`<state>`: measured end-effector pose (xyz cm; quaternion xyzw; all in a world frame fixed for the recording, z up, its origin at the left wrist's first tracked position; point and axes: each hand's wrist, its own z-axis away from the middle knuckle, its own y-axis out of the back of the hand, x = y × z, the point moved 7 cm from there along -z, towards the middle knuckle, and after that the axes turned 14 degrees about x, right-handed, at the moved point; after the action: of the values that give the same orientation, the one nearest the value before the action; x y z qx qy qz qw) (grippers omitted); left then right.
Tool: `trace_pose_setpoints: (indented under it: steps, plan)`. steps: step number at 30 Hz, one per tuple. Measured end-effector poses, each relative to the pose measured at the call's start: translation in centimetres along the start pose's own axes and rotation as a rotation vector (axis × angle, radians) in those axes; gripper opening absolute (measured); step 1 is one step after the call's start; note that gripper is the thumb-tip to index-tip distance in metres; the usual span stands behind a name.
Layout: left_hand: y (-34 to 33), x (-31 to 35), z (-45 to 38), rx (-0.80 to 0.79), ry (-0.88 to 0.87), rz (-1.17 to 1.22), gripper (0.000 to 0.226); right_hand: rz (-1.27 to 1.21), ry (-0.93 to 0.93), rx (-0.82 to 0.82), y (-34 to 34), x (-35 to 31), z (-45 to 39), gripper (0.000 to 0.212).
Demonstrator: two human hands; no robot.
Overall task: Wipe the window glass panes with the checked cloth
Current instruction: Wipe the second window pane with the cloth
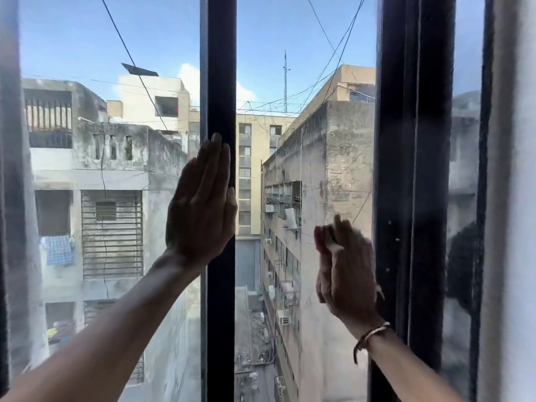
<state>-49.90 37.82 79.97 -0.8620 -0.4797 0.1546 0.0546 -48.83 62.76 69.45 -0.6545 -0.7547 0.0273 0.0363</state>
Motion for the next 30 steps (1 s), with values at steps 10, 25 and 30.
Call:
trace_pose_setpoints:
  steps: [10,25,30]
  plan:
    - [0.1,-1.0,0.2,0.002,-0.036,-0.027,0.062,-0.080,0.209,0.001,-3.4,-12.0,5.6,0.058]
    - [0.0,-0.7,0.7,0.001,-0.024,-0.023,0.062,-0.109,0.415,-0.039,-2.3,-10.2,3.6,0.062]
    - [0.0,-0.4,0.5,-0.005,-0.005,-0.026,0.065,-0.022,0.078,0.006,-0.1,0.4,-2.9,0.045]
